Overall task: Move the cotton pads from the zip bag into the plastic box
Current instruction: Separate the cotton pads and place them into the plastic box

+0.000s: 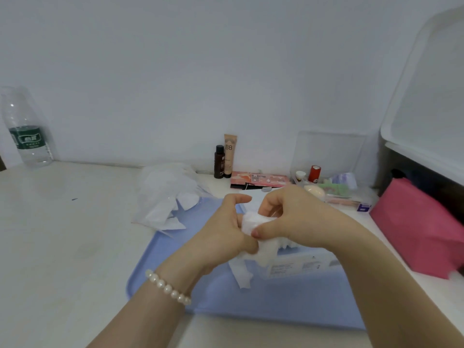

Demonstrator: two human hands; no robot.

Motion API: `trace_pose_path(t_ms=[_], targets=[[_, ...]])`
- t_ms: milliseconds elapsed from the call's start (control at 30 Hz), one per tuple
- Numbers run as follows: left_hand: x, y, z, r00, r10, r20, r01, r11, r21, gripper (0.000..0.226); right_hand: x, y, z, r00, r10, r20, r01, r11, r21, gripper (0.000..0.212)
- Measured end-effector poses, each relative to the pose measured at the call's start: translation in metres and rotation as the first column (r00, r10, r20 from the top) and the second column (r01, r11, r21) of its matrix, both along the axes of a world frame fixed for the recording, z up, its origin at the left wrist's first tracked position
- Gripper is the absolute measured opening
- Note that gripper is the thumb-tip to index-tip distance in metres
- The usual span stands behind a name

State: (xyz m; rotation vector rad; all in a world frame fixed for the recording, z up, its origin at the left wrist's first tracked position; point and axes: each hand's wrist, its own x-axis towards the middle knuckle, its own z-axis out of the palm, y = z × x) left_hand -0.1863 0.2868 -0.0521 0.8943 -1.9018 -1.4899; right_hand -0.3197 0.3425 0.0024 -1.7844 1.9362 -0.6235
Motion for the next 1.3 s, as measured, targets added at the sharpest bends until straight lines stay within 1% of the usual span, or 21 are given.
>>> trace_pose_path(t_ms=[67, 133, 200, 233, 267, 333, 433, 533, 633, 700, 800, 867, 967, 1000, 1067, 1133, 1167, 1200, 1233, 1267, 1300], targets=[[-0.008, 0.001, 0.01, 0.998, -0.005, -0.069, 0.005, 1.0, 0.01, 0.074, -0.009, 0.004, 0.01, 0.999, -0.028, 0.032, 0.028, 0.999, -0.017, 0.022], [-0.021, 0.0, 0.019, 0.989, 0.03, -0.147, -0.035, 0.999, -0.035, 0.07, -0.026, 0.007, 0.022, 0.979, -0.104, 0.172, 0.117, 0.991, -0.067, 0.021], [-0.034, -0.003, 0.02, 0.989, 0.102, -0.106, -0.126, 0.957, -0.262, 0.056, -0.046, 0.013, 0.034, 0.915, -0.218, 0.338, 0.27, 0.956, -0.113, 0.016], [-0.04, -0.003, 0.018, 0.988, 0.146, -0.06, -0.157, 0.895, -0.417, 0.047, -0.058, 0.015, 0.04, 0.883, -0.279, 0.377, 0.349, 0.928, -0.128, 0.015], [-0.047, -0.004, 0.014, 0.983, 0.181, -0.026, -0.164, 0.816, -0.554, 0.038, -0.07, 0.018, 0.042, 0.863, -0.342, 0.373, 0.418, 0.897, -0.144, 0.016], [-0.058, -0.004, 0.004, 0.983, 0.178, 0.05, -0.092, 0.705, -0.703, 0.025, -0.089, 0.018, 0.037, 0.836, -0.455, 0.308, 0.513, 0.846, -0.144, 0.022], [-0.08, -0.005, -0.008, 0.966, 0.126, 0.227, 0.111, 0.591, -0.799, 0.036, -0.099, 0.01, 0.016, 0.83, -0.537, 0.149, 0.553, 0.828, -0.096, 0.03], [-0.094, -0.008, -0.013, 0.881, 0.148, 0.449, 0.296, 0.569, -0.768, 0.031, -0.095, -0.002, -0.005, 0.838, -0.542, -0.065, 0.531, 0.837, -0.129, 0.024], [-0.099, -0.009, -0.017, 0.811, 0.169, 0.561, 0.379, 0.579, -0.722, 0.034, -0.09, -0.013, -0.022, 0.824, -0.529, -0.204, 0.507, 0.849, -0.151, 0.019], [-0.098, -0.008, -0.017, 0.79, 0.179, 0.587, 0.376, 0.615, -0.693, 0.035, -0.089, -0.02, -0.032, 0.808, -0.526, -0.267, 0.503, 0.851, -0.152, 0.012], [-0.096, -0.006, -0.018, 0.815, 0.193, 0.546, 0.314, 0.646, -0.696, 0.032, -0.088, -0.03, -0.047, 0.796, -0.516, -0.317, 0.499, 0.855, -0.139, 0.034], [-0.095, -0.005, -0.018, 0.828, 0.196, 0.525, 0.292, 0.648, -0.704, 0.031, -0.085, -0.033, -0.053, 0.793, -0.506, -0.34, 0.503, 0.858, -0.104, 0.038], [-0.094, -0.005, -0.018, 0.838, 0.185, 0.514, 0.281, 0.66, -0.696, 0.03, -0.084, -0.035, -0.058, 0.79, -0.508, -0.344, 0.509, 0.856, -0.094, 0.038], [-0.094, -0.005, -0.018, 0.838, 0.185, 0.513, 0.278, 0.664, -0.694, 0.03, -0.083, -0.035, -0.059, 0.795, -0.505, -0.336, 0.504, 0.858, -0.097, 0.043], [-0.094, -0.006, -0.019, 0.836, 0.19, 0.515, 0.271, 0.673, -0.688, 0.029, -0.085, -0.034, -0.059, 0.82, -0.493, -0.29, 0.487, 0.868, -0.098, 0.054], [-0.095, -0.006, -0.02, 0.843, 0.194, 0.502, 0.254, 0.679, -0.689, 0.029, -0.084, -0.034, -0.059, 0.845, -0.486, -0.222, 0.48, 0.873, -0.086, 0.058], [-0.095, -0.006, -0.02, 0.847, 0.196, 0.493, 0.243, 0.683, -0.689, 0.028, -0.084, -0.034, -0.06, 0.855, -0.486, -0.179, 0.479, 0.874, -0.084, 0.049], [-0.095, -0.006, -0.02, 0.853, 0.198, 0.483, 0.23, 0.689, -0.688, 0.028, -0.083, -0.035, -0.06, 0.859, -0.493, -0.137, 0.486, 0.87, -0.079, 0.027], [-0.094, -0.005, -0.02, 0.859, 0.196, 0.472, 0.219, 0.694, -0.686, 0.028, -0.083, -0.034, -0.059, 0.866, -0.491, -0.096, 0.488, 0.871, -0.058, 0.013], [-0.094, -0.005, -0.02, 0.866, 0.191, 0.462, 0.211, 0.699, -0.684, 0.028, -0.084, -0.036, -0.059, 0.876, -0.477, -0.062, 0.477, 0.879, -0.029, 0.029], [-0.094, -0.004, -0.019, 0.873, 0.184, 0.452, 0.205, 0.703, -0.681, 0.027, -0.084, -0.035, -0.057, 0.886, -0.463, -0.035, 0.463, 0.886, 0.003, 0.035]])
